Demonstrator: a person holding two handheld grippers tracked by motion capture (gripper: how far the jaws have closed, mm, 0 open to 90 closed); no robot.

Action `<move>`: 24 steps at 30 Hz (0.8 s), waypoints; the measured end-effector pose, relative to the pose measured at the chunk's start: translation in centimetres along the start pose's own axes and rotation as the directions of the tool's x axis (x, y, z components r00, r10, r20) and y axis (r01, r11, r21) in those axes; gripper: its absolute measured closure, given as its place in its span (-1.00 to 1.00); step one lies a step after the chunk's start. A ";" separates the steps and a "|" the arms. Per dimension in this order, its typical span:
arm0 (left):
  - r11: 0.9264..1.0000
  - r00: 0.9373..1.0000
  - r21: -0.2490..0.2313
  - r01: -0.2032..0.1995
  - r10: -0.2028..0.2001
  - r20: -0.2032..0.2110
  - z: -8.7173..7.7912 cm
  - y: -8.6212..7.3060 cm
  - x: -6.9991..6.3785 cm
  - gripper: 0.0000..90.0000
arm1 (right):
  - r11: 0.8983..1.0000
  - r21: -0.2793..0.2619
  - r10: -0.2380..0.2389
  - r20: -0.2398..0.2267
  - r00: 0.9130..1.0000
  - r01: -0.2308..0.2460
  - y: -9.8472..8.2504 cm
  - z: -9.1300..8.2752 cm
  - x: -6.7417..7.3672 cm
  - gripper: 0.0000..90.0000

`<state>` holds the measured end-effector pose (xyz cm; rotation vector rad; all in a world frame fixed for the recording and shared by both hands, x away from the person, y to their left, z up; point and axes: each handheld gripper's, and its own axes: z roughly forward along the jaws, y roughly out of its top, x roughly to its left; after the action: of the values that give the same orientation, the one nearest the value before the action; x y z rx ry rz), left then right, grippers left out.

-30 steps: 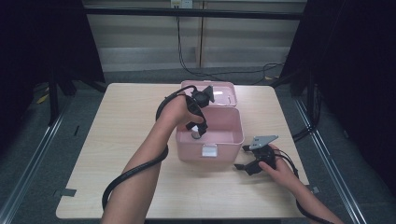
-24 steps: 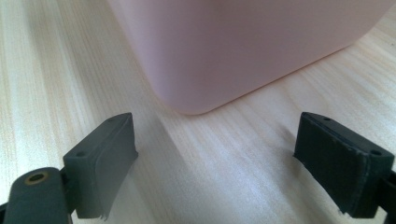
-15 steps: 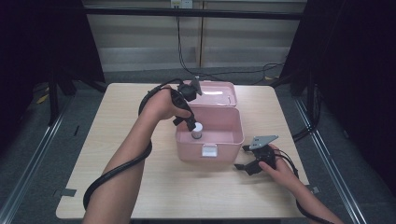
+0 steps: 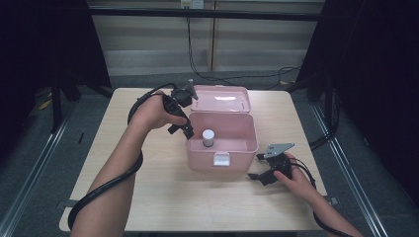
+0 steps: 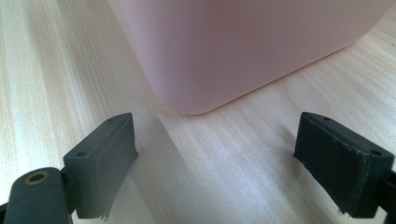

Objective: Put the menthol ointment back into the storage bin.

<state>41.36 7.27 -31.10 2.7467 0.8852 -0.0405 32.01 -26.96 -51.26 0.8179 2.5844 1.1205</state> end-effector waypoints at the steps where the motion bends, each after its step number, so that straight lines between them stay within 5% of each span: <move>1: 1.000 1.000 -0.002 -0.002 0.002 0.001 -0.1 -0.2 0.1 -0.53 | 1.000 0.000 -0.001 0.000 1.000 0.001 0.0 0.0 0.0 -0.73; 24: 0.997 0.998 -0.045 0.064 -0.064 0.006 1.6 -6.1 2.1 -0.53 | 1.000 -0.002 0.001 0.000 1.000 -0.001 0.0 0.0 0.0 -0.73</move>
<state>39.64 12.81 -34.22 2.6751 0.9612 -0.0375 32.01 -26.94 -51.28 0.8192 2.5826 1.1227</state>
